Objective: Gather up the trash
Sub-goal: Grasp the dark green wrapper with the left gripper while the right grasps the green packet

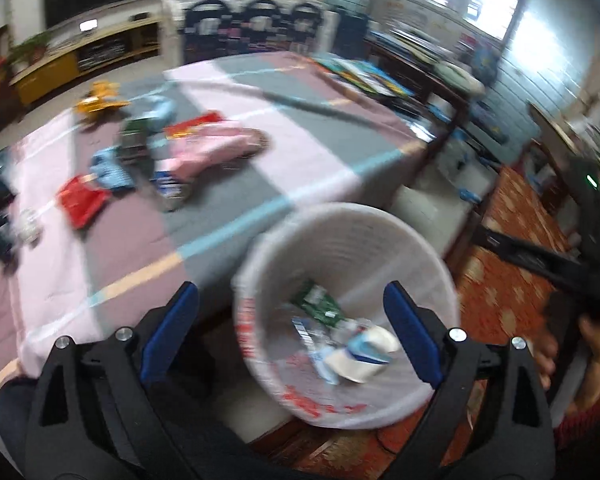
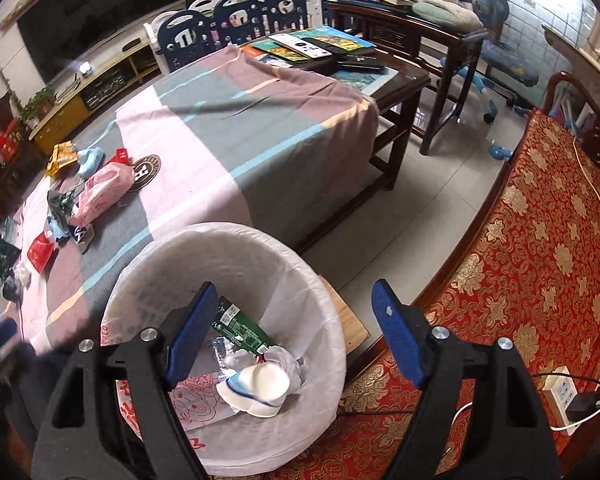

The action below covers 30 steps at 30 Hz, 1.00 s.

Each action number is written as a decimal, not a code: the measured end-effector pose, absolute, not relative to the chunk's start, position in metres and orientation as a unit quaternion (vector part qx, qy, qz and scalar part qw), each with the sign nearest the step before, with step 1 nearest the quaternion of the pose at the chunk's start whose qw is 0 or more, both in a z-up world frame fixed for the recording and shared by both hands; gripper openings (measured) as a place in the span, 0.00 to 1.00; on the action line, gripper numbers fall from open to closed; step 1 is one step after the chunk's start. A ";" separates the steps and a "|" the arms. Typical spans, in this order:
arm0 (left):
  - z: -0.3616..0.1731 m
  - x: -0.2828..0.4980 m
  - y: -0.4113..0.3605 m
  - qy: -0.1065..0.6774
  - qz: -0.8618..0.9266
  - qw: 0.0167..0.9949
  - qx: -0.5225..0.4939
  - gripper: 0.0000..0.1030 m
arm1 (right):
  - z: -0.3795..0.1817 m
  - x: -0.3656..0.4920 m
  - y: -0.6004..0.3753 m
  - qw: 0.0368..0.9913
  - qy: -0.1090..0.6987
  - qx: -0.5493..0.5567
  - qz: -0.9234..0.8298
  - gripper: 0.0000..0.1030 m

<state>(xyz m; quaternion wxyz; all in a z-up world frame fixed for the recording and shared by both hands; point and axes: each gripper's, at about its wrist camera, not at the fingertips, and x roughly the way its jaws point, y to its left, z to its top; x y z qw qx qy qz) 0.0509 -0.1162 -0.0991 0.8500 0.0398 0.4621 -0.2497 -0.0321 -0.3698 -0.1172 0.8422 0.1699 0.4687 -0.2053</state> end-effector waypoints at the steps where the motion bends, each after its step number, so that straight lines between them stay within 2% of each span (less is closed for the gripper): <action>1: -0.100 0.058 -0.101 0.459 -0.214 0.861 0.037 0.90 | -0.117 -0.031 -0.366 0.845 0.467 0.166 -0.201 0.76; 4: -0.101 0.078 -0.056 0.449 -0.103 0.887 0.037 0.90 | -0.112 -0.025 -0.353 0.859 0.453 0.161 -0.177 0.76; 10: -0.101 0.122 0.042 0.424 0.045 0.904 0.016 0.79 | -0.106 -0.008 -0.318 0.887 0.420 0.137 -0.133 0.80; 14: -0.114 0.184 0.099 0.419 0.104 0.902 0.013 0.76 | -0.106 0.010 -0.299 0.903 0.395 0.132 -0.102 0.80; 19: -0.151 0.245 0.159 0.452 0.145 0.878 -0.055 0.77 | -0.114 0.061 -0.273 0.909 0.389 0.133 -0.070 0.81; 23: -0.174 0.244 0.180 0.441 0.153 0.877 -0.112 0.81 | -0.126 0.117 -0.237 0.902 0.413 0.121 -0.024 0.81; 30: -0.180 0.235 0.187 0.435 0.162 0.878 -0.116 0.85 | -0.138 0.210 -0.144 0.899 0.435 0.024 0.054 0.80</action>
